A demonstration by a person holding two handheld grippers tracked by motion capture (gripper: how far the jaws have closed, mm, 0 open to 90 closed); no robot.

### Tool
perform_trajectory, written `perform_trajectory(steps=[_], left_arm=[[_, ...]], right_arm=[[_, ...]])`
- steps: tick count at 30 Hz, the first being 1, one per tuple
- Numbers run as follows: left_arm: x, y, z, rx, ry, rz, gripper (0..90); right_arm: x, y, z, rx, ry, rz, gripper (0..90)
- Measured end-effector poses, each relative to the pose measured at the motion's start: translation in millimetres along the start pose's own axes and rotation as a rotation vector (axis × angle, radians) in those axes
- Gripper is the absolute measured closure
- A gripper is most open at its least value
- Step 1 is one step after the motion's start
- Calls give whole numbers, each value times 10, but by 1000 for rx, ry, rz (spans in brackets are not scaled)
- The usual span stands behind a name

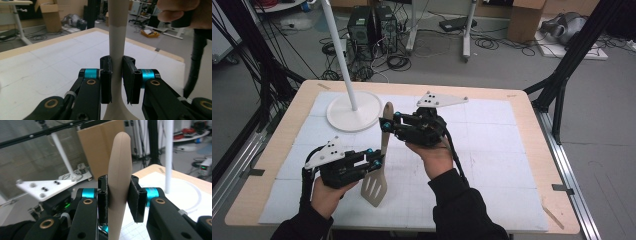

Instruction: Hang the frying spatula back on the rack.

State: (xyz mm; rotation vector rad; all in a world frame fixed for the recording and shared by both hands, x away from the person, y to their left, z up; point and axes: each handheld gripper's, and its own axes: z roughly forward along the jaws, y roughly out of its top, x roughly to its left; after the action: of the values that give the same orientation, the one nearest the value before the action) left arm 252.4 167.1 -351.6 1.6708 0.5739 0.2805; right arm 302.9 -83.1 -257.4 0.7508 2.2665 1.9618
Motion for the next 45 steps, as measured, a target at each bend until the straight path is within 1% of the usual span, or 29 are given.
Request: perform_trajectory(steps=[2, 5, 7, 8, 10, 12, 13, 14, 15, 16, 18, 19, 20, 21, 22, 23, 24, 25, 26, 27, 29, 31, 32, 35, 36, 41, 42, 45], left_arm=[[9, 10, -13, -14, -23, -1, 773], [30, 31, -30, -31, -74, -12, 773], [46, 41, -43, -47, -115, -35, 770], [48, 49, -51, -55, -122, -45, 760], [63, 79, -57, -50, -134, -55, 686], [72, 112, -78, -66, -150, -57, 629], [72, 112, -78, -66, -150, -57, 605], [91, 139, -102, -94, -189, -75, 576], [98, 153, -116, -100, -202, -75, 563], [105, 166, -130, -104, -207, -70, 552], [115, 191, -155, -114, -223, -72, 529], [115, 191, -155, -114, -223, -72, 525], [117, 210, -170, -126, -242, -71, 521], [117, 210, -170, -126, -242, -71, 518], [106, 220, -171, -133, -259, -60, 510], [103, 220, -171, -128, -277, -43, 506], [103, 220, -171, -128, -277, -43, 490], [96, 218, -167, -126, -299, -29, 490], [81, 220, -147, -98, -287, -19, 488], [75, 219, -140, -92, -286, -16, 488], [71, 217, -134, -91, -287, -18, 489], [59, 216, -118, -94, -283, -15, 446], [39, 219, -108, -89, -277, -9, 441], [30, 219, -104, -89, -272, -4, 507], [27, 219, -103, -90, -277, -3, 539], [28, 216, -101, -85, -288, 3, 616], [26, 215, -103, -86, -296, 9, 635], [22, 213, -104, -89, -303, 13, 681]], right_arm=[[9, 24, -12, -3, 20, -8, 726], [18, 63, -34, -1, 52, -22, 727], [22, 84, -52, -9, 80, -26, 728], [23, 93, -61, -11, 91, -27, 728], [28, 107, -76, 2, 102, -41, 728], [26, 111, -82, 13, 119, -55, 729], [25, 110, -83, 19, 132, -58, 728], [25, 109, -82, 21, 150, -55, 728], [20, 109, -79, 28, 171, -59, 728], [20, 108, -74, 32, 191, -55, 728], [21, 105, -61, 41, 228, -62, 728], [27, 103, -53, 51, 244, -65, 728], [32, 98, -40, 57, 258, -68, 728], [31, 91, -24, 64, 270, -80, 728], [37, 80, -10, 73, 280, -85, 728], [42, 70, 5, 80, 285, -90, 728], [42, 70, 5, 80, 285, -90, 728], [44, 58, 17, 84, 289, -97, 728], [50, 35, 35, 100, 307, -100, 728], [48, 27, 44, 96, 316, -105, 727], [49, 17, 45, 104, 322, -104, 728], [44, -13, 60, 107, 338, -110, 727], [42, -23, 60, 111, 339, -110, 727], [33, -46, 68, 110, 348, -103, 728], [25, -72, 80, 108, 362, -97, 727], [29, -111, 109, 121, 376, -101, 727], [36, -125, 123, 128, 382, -103, 727], [33, -136, 133, 128, 388, -102, 727]])
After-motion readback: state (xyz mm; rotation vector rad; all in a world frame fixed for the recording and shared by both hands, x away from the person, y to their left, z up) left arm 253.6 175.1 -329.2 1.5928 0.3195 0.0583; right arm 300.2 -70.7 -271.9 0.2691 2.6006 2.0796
